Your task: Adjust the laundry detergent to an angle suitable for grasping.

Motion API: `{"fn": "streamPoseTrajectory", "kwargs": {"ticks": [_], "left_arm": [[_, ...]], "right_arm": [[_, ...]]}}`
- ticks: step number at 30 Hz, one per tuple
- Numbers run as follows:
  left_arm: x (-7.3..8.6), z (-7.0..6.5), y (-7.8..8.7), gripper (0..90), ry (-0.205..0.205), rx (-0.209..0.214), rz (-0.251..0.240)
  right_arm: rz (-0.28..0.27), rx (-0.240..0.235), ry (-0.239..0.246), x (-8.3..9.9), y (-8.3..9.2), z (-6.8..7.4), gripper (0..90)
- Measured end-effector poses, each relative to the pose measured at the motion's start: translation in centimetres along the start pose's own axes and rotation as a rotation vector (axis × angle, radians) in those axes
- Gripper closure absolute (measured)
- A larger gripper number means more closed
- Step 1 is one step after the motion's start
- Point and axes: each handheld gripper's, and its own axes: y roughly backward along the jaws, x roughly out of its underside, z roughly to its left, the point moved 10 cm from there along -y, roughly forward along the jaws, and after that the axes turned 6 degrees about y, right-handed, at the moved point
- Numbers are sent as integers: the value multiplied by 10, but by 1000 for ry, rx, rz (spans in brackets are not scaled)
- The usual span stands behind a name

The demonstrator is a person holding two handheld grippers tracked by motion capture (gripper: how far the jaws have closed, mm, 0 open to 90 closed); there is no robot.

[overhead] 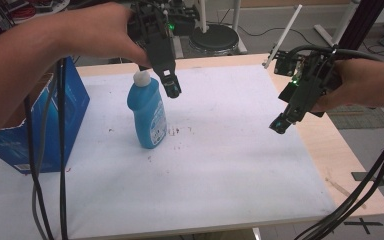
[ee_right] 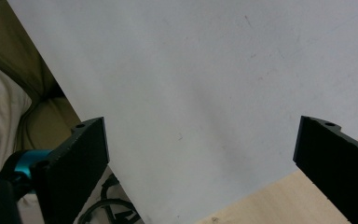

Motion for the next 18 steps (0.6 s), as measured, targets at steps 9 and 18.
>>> {"fn": "streamPoseTrajectory", "kwargs": {"ticks": [9,18], "left_arm": [[-3,-5,5,28,6,-29,5],[1,-4,4,28,15,-40,14]], "right_arm": [[2,3,-1,0,1,3,23],[0,2,8,-2,1,3,23]]}}
